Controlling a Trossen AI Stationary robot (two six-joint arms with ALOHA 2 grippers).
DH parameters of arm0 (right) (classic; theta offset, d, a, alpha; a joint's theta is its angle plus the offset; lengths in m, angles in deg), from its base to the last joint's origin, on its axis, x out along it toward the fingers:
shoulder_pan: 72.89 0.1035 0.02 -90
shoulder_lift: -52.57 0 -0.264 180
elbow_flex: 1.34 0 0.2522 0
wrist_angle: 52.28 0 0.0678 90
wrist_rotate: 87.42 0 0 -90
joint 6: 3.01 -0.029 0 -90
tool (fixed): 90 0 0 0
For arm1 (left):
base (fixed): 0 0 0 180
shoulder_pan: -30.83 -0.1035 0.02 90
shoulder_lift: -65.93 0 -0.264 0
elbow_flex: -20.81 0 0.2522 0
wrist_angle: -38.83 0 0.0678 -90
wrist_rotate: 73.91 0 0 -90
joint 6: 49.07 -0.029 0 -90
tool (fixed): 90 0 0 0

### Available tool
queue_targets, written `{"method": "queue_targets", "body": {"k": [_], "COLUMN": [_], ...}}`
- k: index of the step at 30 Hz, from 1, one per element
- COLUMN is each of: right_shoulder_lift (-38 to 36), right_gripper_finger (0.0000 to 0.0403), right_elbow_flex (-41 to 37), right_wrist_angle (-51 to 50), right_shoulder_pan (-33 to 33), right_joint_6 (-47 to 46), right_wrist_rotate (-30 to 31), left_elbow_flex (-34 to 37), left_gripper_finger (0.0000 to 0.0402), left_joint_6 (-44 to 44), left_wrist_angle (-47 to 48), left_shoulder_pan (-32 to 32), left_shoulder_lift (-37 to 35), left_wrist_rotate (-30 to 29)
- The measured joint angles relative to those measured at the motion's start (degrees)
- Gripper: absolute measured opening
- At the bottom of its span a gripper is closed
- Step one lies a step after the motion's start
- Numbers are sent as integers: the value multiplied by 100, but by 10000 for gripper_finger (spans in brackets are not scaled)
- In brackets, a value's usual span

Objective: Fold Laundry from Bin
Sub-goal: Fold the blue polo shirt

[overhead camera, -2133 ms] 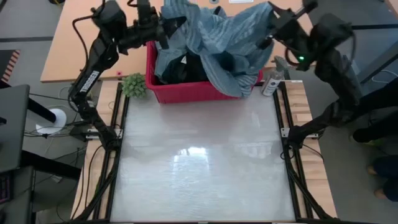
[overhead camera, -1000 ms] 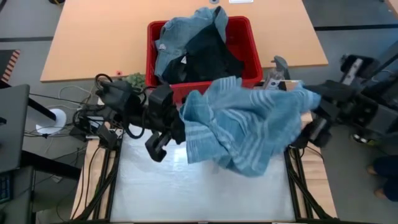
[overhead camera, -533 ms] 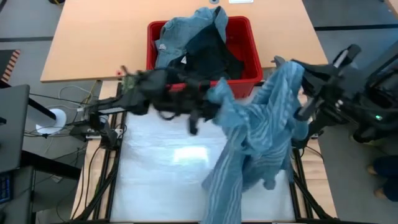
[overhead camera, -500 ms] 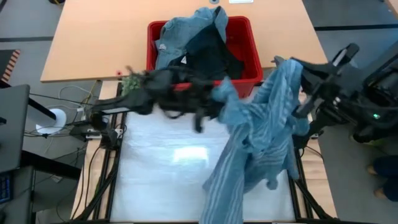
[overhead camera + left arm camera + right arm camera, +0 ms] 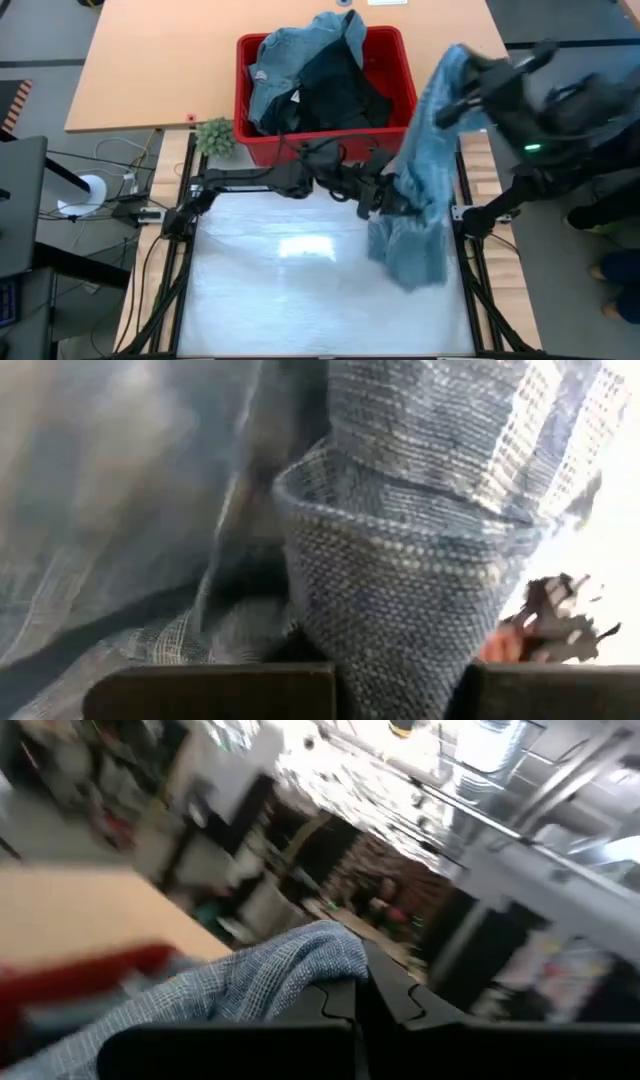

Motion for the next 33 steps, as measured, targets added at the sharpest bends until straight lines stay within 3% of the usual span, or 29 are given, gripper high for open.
{"method": "queue_targets", "body": {"k": [2, 5, 8, 10, 13, 18, 24, 27, 33], "right_shoulder_lift": [12, 13, -3, 30, 91, 328, 959, 1336, 1901], "right_gripper_finger": [23, 23, 23, 23, 23, 23, 23, 23, 23], "right_elbow_flex": [-178, -444, -747, -994, -1464, -2287, -2750, -2744, -2746], "right_wrist_angle": [-837, -2362, -3605, -4065, -4183, -3651, -3266, -3000, -1976], "right_shoulder_pan": [-320, -660, -840, -930, -967, -873, -860, -860, -733], "right_joint_6": [-637, -2114, -3932, -4947, -5737, -6234, -6431, -6441, -5768], "right_wrist_rotate": [45, -217, -1203, -2052, -2898, -3568, -4476, -4891, -5078], "left_elbow_flex": [0, -14, -15, -13, -13, -13, 23, 229, 511], "left_gripper_finger": [0, 0, 0, 0, 0, 2, 50, 92, 181], "left_joint_6": [-753, -1757, -1976, -1958, -1695, -1467, -1651, -1619, -1547], "left_wrist_angle": [1343, 3456, 4942, 5587, 6481, 7937, 9287, 9486, 9482], "left_shoulder_pan": [53, 202, 424, 614, 919, 1444, 1896, 2034, 2320], "left_shoulder_lift": [-356, -894, -1237, -1417, -1614, -1662, -1636, -1636, -1646], "left_wrist_rotate": [-266, -1513, -2800, -3188, -3411, -3890, -4173, -3899, -3038]}}
